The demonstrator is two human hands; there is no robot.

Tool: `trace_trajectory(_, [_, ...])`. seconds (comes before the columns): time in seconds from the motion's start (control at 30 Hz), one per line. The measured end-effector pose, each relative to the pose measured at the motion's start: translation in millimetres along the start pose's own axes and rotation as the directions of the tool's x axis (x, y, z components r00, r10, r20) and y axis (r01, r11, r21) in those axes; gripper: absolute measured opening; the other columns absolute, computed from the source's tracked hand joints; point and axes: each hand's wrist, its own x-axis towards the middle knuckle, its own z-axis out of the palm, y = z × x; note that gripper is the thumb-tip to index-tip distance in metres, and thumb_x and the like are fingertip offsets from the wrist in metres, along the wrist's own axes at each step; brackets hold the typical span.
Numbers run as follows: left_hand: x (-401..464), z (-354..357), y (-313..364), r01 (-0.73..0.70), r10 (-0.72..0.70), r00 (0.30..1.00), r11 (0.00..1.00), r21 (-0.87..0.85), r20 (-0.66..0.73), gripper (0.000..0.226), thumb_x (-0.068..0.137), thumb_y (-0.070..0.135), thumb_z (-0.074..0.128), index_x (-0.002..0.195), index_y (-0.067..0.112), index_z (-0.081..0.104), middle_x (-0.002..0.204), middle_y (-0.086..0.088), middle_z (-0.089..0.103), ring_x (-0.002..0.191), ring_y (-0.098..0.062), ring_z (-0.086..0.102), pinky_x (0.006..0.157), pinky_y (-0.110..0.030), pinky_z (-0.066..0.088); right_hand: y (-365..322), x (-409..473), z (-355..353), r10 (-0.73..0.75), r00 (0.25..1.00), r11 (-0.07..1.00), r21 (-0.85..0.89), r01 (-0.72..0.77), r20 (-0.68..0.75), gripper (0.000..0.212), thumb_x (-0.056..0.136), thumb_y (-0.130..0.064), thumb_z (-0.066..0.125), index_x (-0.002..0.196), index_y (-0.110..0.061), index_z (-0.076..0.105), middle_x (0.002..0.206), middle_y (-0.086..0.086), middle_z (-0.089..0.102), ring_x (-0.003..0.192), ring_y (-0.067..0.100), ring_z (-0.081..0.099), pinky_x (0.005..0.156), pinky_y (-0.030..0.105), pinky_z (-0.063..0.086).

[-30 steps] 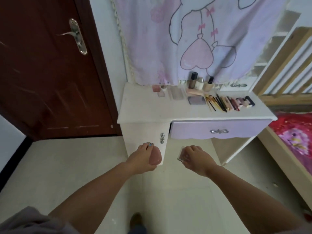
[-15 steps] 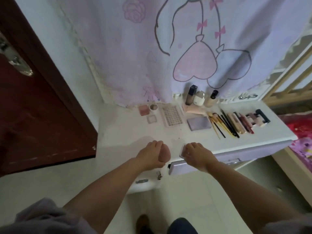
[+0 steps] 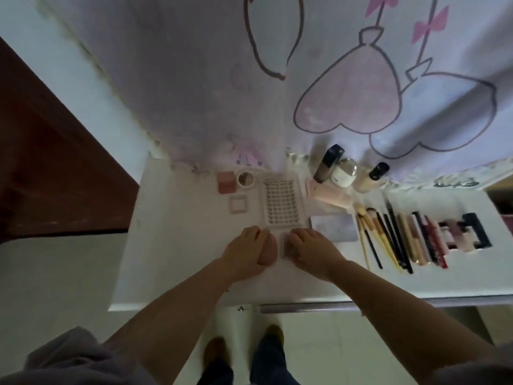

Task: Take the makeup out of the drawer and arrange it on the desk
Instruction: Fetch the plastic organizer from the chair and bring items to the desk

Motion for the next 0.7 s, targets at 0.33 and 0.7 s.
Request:
trace_trajectory(0.33, [0.7, -21.8, -4.6, -0.023, 0.021, 0.998, 0.999, 0.033, 0.063, 0.085, 0.08, 0.049, 0.064, 0.145, 0.013, 0.021, 0.147, -0.01, 0.025, 0.133, -0.026, 0.028, 0.107, -0.037, 0.032, 1.2, -4.8, -9.1, 0.048, 0.997, 0.998, -0.029, -0.049, -0.055, 0.041, 0.091, -0.038, 0.049, 0.124, -0.014, 0.048, 0.131, 0.008, 0.049, 0.12, 0.027, 0.047, 0.103, 0.034, 0.031])
trace_trajectory(0.7, [-22.9, -73.7, 44.5, -0.277, 0.382, 0.87, 0.902, 0.331, -0.312, 0.051, 0.096, 0.041, 0.038, 0.144, 0.023, 0.033, 0.147, -0.005, 0.037, 0.138, -0.023, 0.03, 0.115, -0.052, 0.013, -67.5, -77.4, -28.2, 0.614, 0.636, 0.74, 0.06, -0.67, -0.467, 0.059, 0.095, -0.047, 0.03, 0.145, -0.016, 0.034, 0.152, 0.013, 0.031, 0.141, 0.029, 0.028, 0.113, 0.059, 0.018])
